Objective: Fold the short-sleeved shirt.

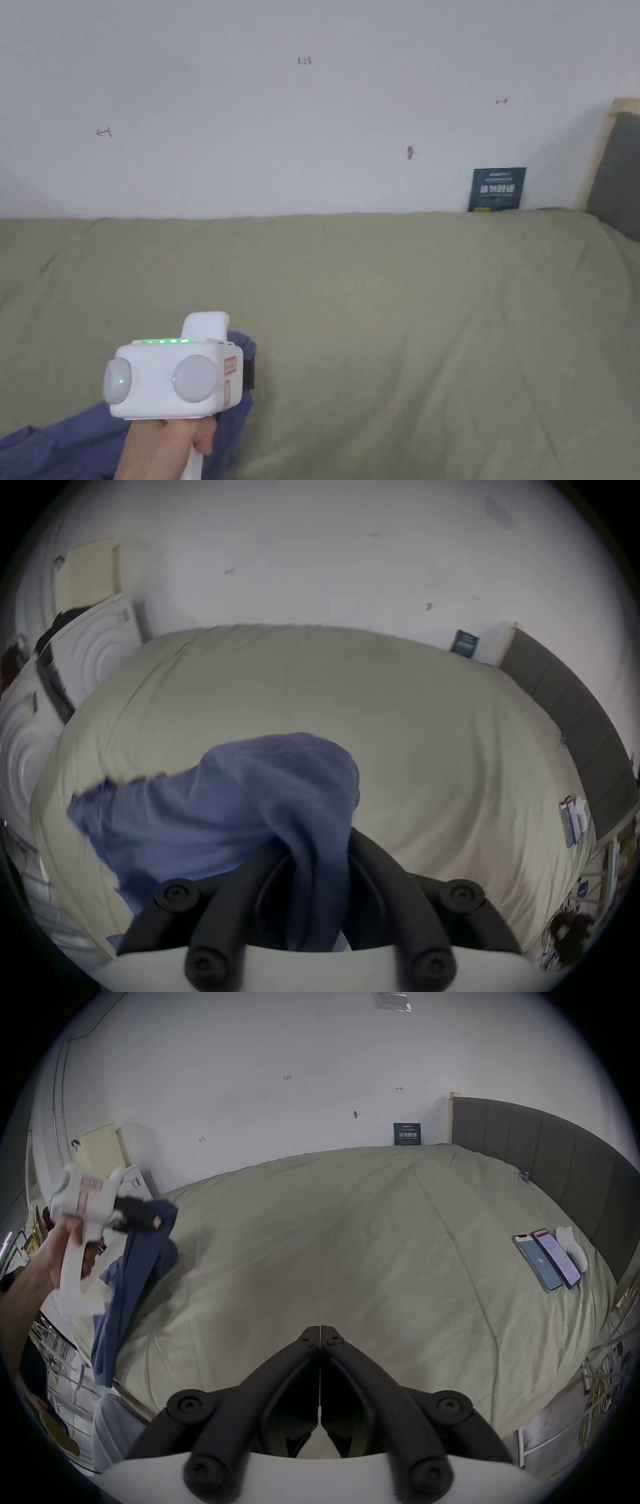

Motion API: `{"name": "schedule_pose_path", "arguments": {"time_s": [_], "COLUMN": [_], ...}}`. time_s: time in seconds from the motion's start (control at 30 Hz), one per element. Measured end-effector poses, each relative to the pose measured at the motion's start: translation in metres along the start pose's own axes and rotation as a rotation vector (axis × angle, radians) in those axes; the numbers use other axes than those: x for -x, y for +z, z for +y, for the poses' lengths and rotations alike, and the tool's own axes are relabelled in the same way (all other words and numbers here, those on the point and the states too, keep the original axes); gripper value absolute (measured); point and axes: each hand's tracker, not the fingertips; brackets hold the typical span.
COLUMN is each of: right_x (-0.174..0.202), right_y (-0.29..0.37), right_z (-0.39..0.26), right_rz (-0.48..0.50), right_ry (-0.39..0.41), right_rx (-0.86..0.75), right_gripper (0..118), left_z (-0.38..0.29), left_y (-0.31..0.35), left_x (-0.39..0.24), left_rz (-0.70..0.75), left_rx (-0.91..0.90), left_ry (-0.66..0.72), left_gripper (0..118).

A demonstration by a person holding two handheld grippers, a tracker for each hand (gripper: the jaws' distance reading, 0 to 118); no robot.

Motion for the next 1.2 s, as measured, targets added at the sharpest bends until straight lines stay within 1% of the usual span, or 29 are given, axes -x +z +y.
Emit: {"name": "schedule_pose_path", "arguments": {"time_s": [0.07, 0.17, 0.23, 0.3, 0.4, 0.47, 0.5, 0.53, 0.57, 0.6, 0.63, 0.67, 0.7, 0.73, 0.77, 0.83, 1.0, 1.03, 1.07, 1.1, 1.13, 1.17, 1.2], "right_x": [-0.012, -0.029, -0.04, -0.05, -0.062, -0.068, -0.069, -0.071, -0.072, -0.073, -0.073, -0.072, -0.071, -0.07, -0.068, -0.062, -0.04, -0.036, -0.031, -0.026, -0.021, -0.017, -0.013], "right_y": [0.003, 0.004, 0.004, 0.002, 0.0, -0.003, -0.005, -0.007, -0.008, -0.011, -0.012, -0.013, -0.014, -0.013, -0.011, -0.004, 0.018, 0.022, 0.025, 0.029, 0.033, 0.034, 0.035], "right_z": [-0.001, -0.001, -0.001, 0.0, 0.001, 0.0, -0.001, -0.002, -0.002, -0.003, -0.004, -0.005, -0.005, -0.005, -0.004, -0.002, 0.002, 0.003, 0.004, 0.005, 0.005, 0.006, 0.007], "right_rz": [-0.032, -0.071, -0.096, -0.114, -0.138, -0.142, -0.145, -0.145, -0.143, -0.14, -0.137, -0.135, -0.135, -0.132, -0.129, -0.108, -0.063, -0.057, -0.05, -0.037, -0.029, -0.029, -0.028], "right_ry": [-0.01, -0.037, -0.053, -0.062, -0.078, -0.084, -0.082, -0.081, -0.083, -0.087, -0.087, -0.086, -0.085, -0.086, -0.089, -0.097, -0.062, -0.062, -0.059, -0.05, -0.034, -0.028, -0.019], "right_rx": [0.0, 0.004, 0.007, 0.011, 0.01, 0.017, 0.02, 0.024, 0.028, 0.032, 0.034, 0.037, 0.041, 0.04, 0.037, 0.019, -0.037, -0.043, -0.046, -0.055, -0.068, -0.071, -0.073], "right_gripper": [1, 1, 1, 1, 1, 1, 1, 1, 1, 1, 1, 1, 1, 1, 1, 1, 1, 1, 1, 1, 1, 1, 1], "left_z": [0.014, 0.014, 0.01, -0.007, -0.035, -0.053, -0.058, -0.061, -0.064, -0.066, -0.065, -0.066, -0.082, -0.089, -0.064, -0.063, -0.075, -0.082, -0.09, -0.101, -0.109, -0.114, -0.127], "left_y": [-0.011, -0.03, -0.043, -0.064, -0.101, -0.125, -0.134, -0.139, -0.141, -0.141, -0.137, -0.13, -0.114, -0.102, -0.091, -0.06, 0.03, 0.057, 0.079, 0.1, 0.121, 0.127, 0.146], "left_x": [-0.051, -0.127, -0.17, -0.21, -0.245, -0.252, -0.251, -0.248, -0.244, -0.241, -0.237, -0.235, -0.233, -0.232, -0.219, -0.199, -0.119, -0.093, -0.072, -0.049, -0.028, -0.02, 0.002], "left_rz": [-0.079, -0.181, -0.256, -0.321, -0.285, -0.254, -0.238, -0.235, -0.243, -0.248, -0.281, -0.301, -0.225, -0.267, -0.257, -0.266, -0.252, -0.229, -0.227, -0.208, -0.195, -0.166, -0.111], "left_rx": [-0.002, 0.012, 0.045, 0.116, 0.208, 0.268, 0.285, 0.287, 0.288, 0.29, 0.293, 0.31, 0.291, 0.232, 0.222, 0.2, 0.073, 0.045, 0.021, -0.003, -0.026, -0.037, -0.09], "left_ry": [-0.053, -0.149, -0.172, -0.193, -0.243, -0.242, -0.236, -0.231, -0.221, -0.213, -0.214, -0.221, -0.214, -0.269, -0.263, -0.255, -0.158, -0.14, -0.121, -0.096, -0.075, -0.055, -0.028], "left_gripper": [10, 10, 10, 10, 10, 10, 13, 32, 32, 42, 70, 110, 116, 113, 113, 113, 113, 112, 110, 104, 87, 49, 0]}}
